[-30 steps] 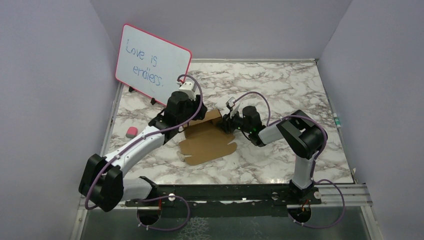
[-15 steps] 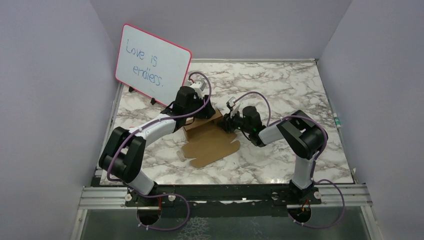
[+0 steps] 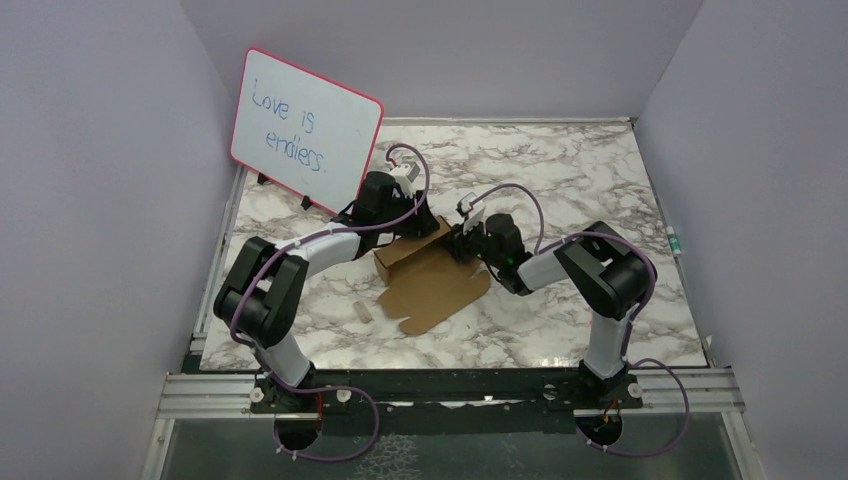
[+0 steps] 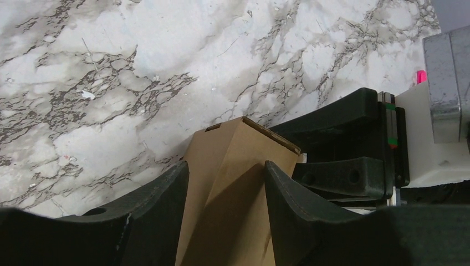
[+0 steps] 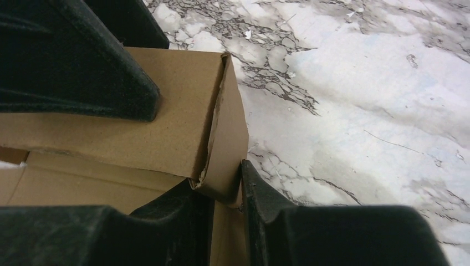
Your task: Fold the paper box
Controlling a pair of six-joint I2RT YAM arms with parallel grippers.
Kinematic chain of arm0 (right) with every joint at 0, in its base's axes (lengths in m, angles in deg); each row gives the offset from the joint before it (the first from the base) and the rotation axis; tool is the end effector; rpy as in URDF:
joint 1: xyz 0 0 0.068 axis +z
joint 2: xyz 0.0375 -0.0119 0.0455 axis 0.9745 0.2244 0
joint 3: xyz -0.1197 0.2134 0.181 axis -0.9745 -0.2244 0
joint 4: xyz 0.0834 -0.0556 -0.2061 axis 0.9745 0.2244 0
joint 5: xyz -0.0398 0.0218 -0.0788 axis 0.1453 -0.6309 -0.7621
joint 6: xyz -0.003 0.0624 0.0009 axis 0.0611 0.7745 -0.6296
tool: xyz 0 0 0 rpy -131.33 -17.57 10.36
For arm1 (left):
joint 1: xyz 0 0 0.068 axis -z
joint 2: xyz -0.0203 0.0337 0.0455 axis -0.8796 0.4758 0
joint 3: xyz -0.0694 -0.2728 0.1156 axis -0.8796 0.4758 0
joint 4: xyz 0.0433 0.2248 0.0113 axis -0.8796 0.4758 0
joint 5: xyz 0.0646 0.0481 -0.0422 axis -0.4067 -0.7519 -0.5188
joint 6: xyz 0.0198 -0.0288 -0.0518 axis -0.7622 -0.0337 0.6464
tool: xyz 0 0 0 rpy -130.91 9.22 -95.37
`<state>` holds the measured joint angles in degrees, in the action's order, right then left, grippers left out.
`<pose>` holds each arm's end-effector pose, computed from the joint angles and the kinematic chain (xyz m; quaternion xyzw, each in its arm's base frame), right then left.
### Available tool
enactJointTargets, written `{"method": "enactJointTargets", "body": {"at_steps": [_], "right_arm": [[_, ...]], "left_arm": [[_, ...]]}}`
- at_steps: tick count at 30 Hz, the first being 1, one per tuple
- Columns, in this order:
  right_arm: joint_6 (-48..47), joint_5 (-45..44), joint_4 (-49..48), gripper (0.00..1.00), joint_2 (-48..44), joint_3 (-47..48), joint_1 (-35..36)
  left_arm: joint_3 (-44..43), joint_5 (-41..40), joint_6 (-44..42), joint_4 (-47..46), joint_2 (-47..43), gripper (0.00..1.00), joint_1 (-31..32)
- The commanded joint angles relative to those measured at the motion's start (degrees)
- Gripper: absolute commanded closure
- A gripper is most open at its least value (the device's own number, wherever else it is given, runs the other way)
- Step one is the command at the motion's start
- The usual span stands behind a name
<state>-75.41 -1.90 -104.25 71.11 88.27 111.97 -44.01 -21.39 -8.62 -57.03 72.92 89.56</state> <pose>0.2899 0.2142 0.1811 -0.2791 0.7585 0.2666 0.5250 0.3010 -0.1777 0.2522 0.1275 0.8508 -0.3398 0.3801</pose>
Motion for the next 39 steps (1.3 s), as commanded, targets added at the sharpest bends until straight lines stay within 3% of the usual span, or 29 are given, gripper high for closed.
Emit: {"method": "enactJointTargets", "body": {"at_steps": [1,12,23,39], "right_arm": [[0.6,-4.0,-3.8,0.73,-1.6,-1.3,0.2],[3.1,-9.4,-7.3,0.75,-0.2,-0.6,0.3],[6.2,-16.4,-4.6,0.83,-0.2,0.4,0.4],[8.7,-27.1,0.0,0.85,1.2,2.7,3.6]], "left_arm": [[-0.9,3.0,1.4,-2.0,1.1,0.47,-0.2],[-0.2,6.2,5.0,-3.7,1.0,0.47,-0.5],[1.6,9.9,8.7,-5.9,0.7,0.47,-0.5],[4.1,12.6,10.3,-7.0,-1.7,0.47,-0.5]]}}
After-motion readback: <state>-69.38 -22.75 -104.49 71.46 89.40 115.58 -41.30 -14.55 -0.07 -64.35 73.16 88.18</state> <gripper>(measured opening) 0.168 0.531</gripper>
